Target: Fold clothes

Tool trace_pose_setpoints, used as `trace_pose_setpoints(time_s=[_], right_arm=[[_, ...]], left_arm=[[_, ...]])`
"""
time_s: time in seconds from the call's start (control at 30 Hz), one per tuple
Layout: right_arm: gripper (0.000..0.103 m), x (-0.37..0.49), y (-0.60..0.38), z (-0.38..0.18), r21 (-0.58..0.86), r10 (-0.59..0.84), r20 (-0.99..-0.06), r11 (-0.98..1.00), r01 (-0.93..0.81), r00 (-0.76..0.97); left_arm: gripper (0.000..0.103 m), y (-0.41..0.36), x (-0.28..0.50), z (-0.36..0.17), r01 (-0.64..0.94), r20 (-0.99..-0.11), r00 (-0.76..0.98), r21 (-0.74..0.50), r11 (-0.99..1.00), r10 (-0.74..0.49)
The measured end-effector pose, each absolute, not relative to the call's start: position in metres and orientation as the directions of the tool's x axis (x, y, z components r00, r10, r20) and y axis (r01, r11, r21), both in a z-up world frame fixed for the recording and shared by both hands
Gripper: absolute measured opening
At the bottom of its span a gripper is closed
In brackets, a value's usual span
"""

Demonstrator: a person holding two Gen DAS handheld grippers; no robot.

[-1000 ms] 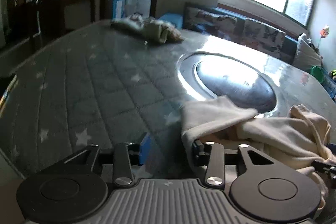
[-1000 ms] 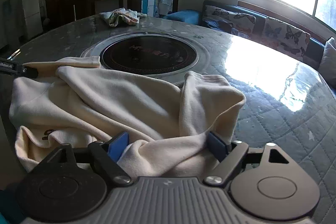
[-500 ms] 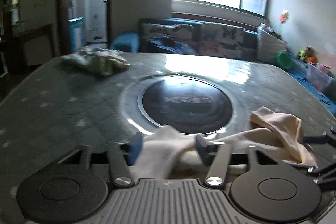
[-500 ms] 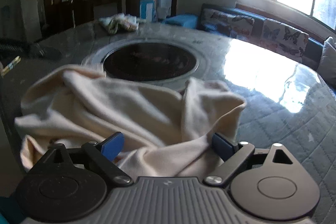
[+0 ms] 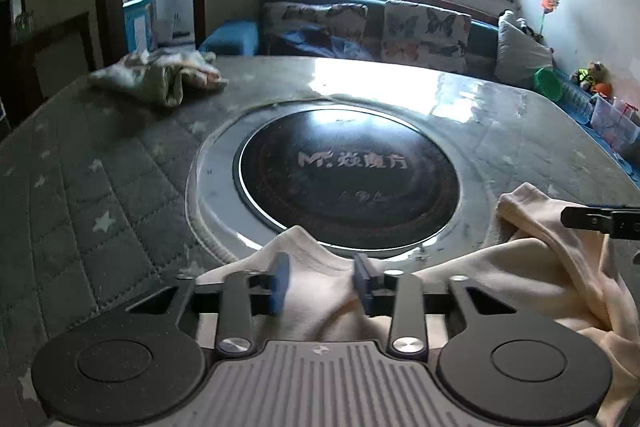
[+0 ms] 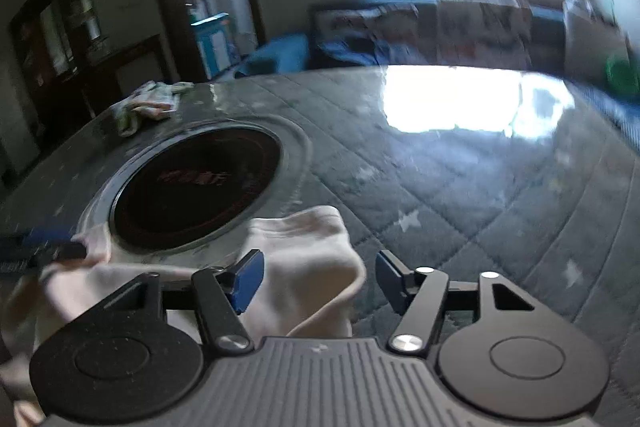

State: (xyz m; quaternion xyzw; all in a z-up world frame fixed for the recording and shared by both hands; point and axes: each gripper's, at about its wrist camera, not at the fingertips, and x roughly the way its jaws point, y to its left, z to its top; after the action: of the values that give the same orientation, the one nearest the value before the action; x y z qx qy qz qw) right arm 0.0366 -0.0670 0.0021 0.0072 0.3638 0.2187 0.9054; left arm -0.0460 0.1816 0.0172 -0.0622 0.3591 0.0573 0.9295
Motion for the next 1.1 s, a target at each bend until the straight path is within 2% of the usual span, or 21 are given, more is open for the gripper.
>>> trace_pose_setpoints(time_s=[0.03,0.1,0.23,0.37,0.57,0.73,0.87,0.9,0.97,1.1], right_arm=[[0.052,0.042,-0.068,-0.002,0.189,0.400,-0.664,0.907,-0.376,0.632],[0.035,0.048,-0.070,-0.011,0.222,0.412,-0.670,0.905,-0.363,0.617],[0.026,0.037,-0.067,-0.013,0.178,0.391,-0.647,0.913,-0.368,0.655],[0.026,0.025,-0.065,-0.005,0.122,0.368,-0.622,0.917,-0.379,0.691],[0.029,0.021,-0.072,-0.005,0.118,0.357,-0.635,0.921,-0.371,0.685],[0.024,0.018,-0.070,-0.002,0.091,0.347,-0.619,0.923,-0.375,0.705],[0.025,0.024,-0.066,0.000,0.096,0.355,-0.618,0.920,-0.381,0.701],[0.029,0.027,-0.064,0.000,0.098,0.357,-0.623,0.918,-0.383,0.696],[0.030,0.033,-0.060,-0.003,0.097,0.360,-0.636,0.915,-0.392,0.683],[0.030,0.046,-0.051,-0.011,0.104,0.366,-0.659,0.909,-0.403,0.657]], left_arm=[[0.025,0.184,-0.046,0.016,-0.155,-0.679,0.732,-0.081,0.985,0.059],[0.021,0.186,-0.046,0.015,-0.157,-0.680,0.731,-0.083,0.984,0.059],[0.014,0.188,-0.049,0.014,-0.174,-0.673,0.736,-0.080,0.981,0.075],[0.014,0.194,-0.051,0.018,-0.215,-0.657,0.746,-0.083,0.973,0.109],[0.007,0.216,-0.061,0.020,-0.318,-0.636,0.746,-0.076,0.945,0.200],[0.007,0.248,-0.084,0.021,-0.439,-0.631,0.722,-0.100,0.893,0.284],[0.007,0.258,-0.097,0.027,-0.433,-0.633,0.731,-0.143,0.890,0.254],[0.009,0.255,-0.098,0.029,-0.412,-0.632,0.739,-0.149,0.899,0.234],[0.010,0.245,-0.096,0.033,-0.361,-0.624,0.757,-0.153,0.920,0.193],[0.031,0.216,-0.084,0.039,-0.239,-0.604,0.790,-0.145,0.960,0.105]])
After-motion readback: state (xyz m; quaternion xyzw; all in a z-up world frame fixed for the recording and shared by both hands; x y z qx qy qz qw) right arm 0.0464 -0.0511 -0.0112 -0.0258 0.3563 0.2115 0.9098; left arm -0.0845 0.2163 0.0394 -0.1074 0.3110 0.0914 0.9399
